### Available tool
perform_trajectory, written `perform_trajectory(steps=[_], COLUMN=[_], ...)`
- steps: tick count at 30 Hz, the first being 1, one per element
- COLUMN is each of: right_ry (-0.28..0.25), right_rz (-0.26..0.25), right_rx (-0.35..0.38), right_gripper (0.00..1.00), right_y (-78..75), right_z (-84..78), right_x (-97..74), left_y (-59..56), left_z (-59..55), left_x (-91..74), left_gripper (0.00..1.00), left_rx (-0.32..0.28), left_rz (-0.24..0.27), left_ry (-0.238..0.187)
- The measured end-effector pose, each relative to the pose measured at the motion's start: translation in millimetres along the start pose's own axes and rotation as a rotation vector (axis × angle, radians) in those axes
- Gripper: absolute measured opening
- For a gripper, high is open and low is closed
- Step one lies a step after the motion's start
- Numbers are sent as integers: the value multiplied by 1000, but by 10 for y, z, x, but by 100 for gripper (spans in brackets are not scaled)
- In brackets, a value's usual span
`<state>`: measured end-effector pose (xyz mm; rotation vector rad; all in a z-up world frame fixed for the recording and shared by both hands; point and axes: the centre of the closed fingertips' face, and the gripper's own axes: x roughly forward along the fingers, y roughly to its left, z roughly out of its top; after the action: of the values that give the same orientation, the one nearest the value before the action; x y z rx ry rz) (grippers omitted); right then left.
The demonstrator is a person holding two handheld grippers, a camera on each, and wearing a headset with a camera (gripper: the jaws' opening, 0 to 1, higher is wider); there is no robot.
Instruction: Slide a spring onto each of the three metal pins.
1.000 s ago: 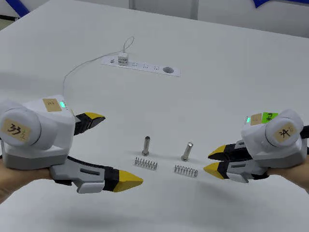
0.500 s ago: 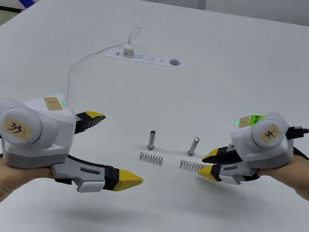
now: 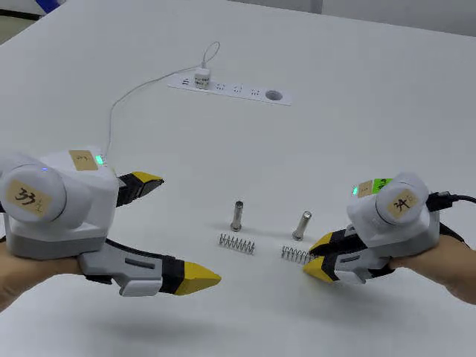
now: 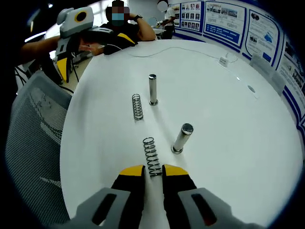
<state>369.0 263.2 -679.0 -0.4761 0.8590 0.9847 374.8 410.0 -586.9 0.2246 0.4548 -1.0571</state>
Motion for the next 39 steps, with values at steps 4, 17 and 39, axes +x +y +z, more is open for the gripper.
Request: perform_trajectory(steps=[4, 17, 39], right_ry=[-14, -21, -144], right_rz=[11, -1, -6], right_rx=[15, -3, -88], right_gripper=[12, 10, 10], right_y=[-1, 57, 452], right_z=[10, 75, 559], right_x=[4, -6, -544], left_y=[-15, -63, -348], left_z=[4, 54, 299], left_x=[15, -21, 172], left_gripper=[100, 100, 84], left_rx=[10, 35, 137], left_rz=[-3, -14, -92], left_ry=[8, 14, -35])
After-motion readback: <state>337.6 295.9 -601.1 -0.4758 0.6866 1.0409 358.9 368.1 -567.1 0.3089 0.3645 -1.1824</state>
